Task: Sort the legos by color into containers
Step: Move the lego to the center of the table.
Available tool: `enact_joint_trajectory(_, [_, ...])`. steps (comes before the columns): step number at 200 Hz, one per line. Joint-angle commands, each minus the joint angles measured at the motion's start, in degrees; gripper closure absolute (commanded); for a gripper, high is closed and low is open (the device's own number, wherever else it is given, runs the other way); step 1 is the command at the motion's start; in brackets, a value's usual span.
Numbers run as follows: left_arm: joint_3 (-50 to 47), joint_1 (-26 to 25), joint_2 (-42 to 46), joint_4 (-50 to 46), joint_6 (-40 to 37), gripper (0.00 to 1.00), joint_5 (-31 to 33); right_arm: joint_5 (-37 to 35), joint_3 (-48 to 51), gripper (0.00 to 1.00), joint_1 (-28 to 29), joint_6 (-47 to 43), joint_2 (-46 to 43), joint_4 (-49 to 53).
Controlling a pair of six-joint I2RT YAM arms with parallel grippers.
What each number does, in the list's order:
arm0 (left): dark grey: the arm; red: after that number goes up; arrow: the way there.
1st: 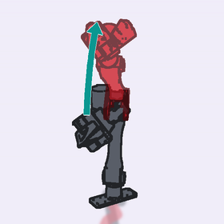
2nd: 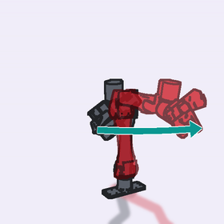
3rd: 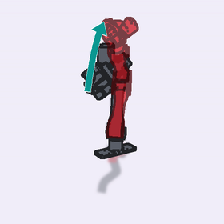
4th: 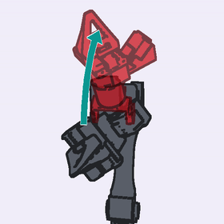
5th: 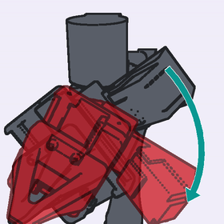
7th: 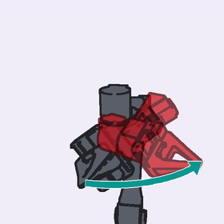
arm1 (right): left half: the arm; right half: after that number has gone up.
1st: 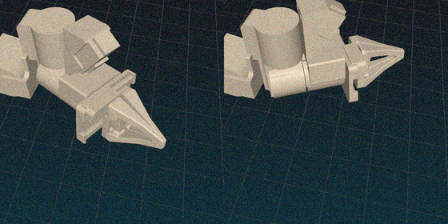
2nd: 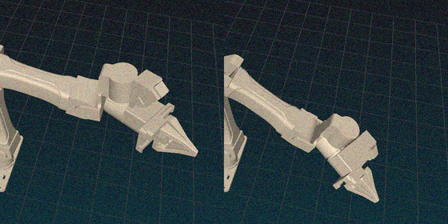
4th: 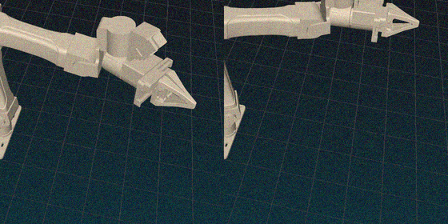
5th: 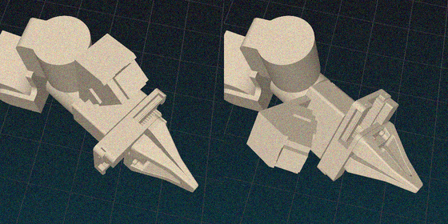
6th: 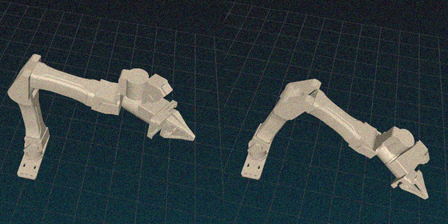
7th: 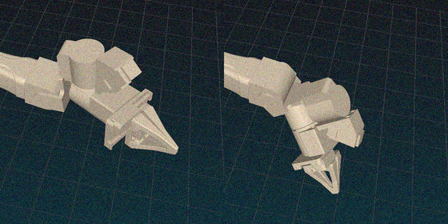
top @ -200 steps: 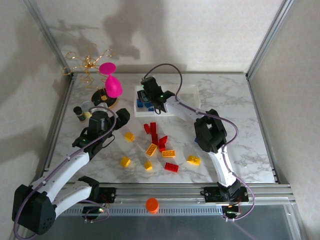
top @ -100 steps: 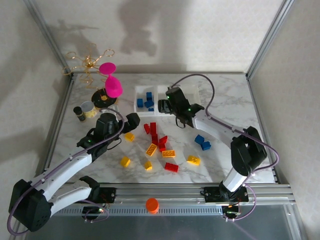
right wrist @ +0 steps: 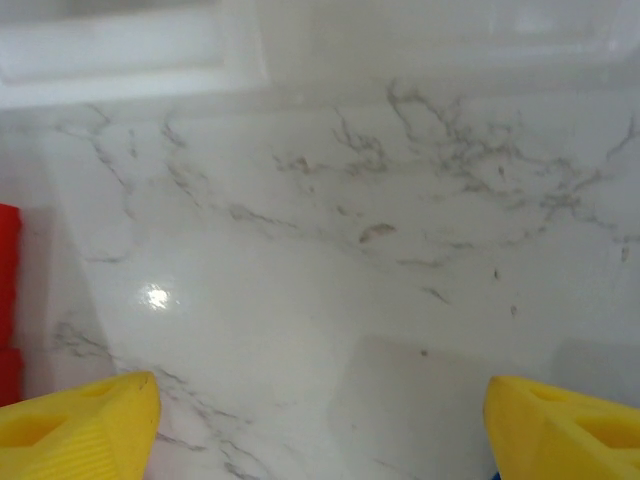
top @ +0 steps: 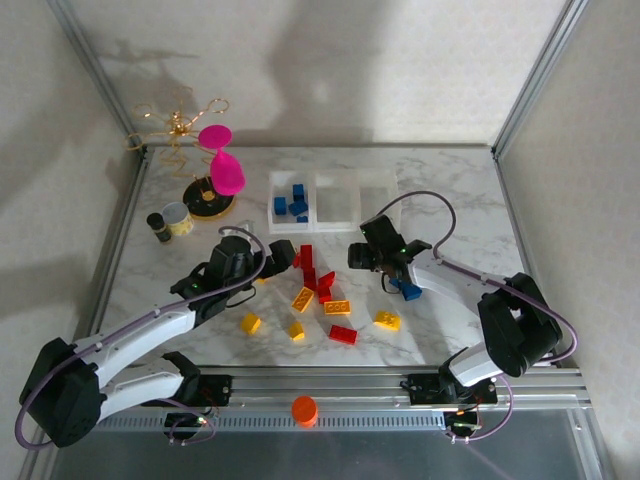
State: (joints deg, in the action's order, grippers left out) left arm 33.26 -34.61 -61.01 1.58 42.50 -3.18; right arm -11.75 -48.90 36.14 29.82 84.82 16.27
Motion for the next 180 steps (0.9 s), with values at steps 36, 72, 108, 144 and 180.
enact_joint_trajectory(36, [-0.12, -2.08, -1.45, 4.06, 2.18, 0.00, 1.69, 1.35, -0.02, 0.17, -4.53, -0.95, 0.80, 4.62])
enact_joint_trajectory(72, [0.58, -2.44, -2.37, 3.47, 1.79, 0.00, 1.85, -1.33, -0.68, 0.19, -6.31, -1.58, 1.24, 6.71])
enact_joint_trajectory(108, [0.54, -2.53, -2.95, 3.99, 1.80, 0.00, 1.64, -0.30, 0.00, 0.20, -7.59, -2.08, 2.47, 9.12])
enact_joint_trajectory(144, [0.67, -2.57, -3.31, 3.32, 1.47, 0.00, 2.04, 2.68, 1.52, 0.24, -6.85, -2.56, 1.27, 9.34])
enact_joint_trajectory(180, [1.10, -2.63, -3.85, 2.85, 1.44, 0.00, 2.60, 4.22, 0.56, 0.27, -3.99, -3.27, 2.26, 11.17])
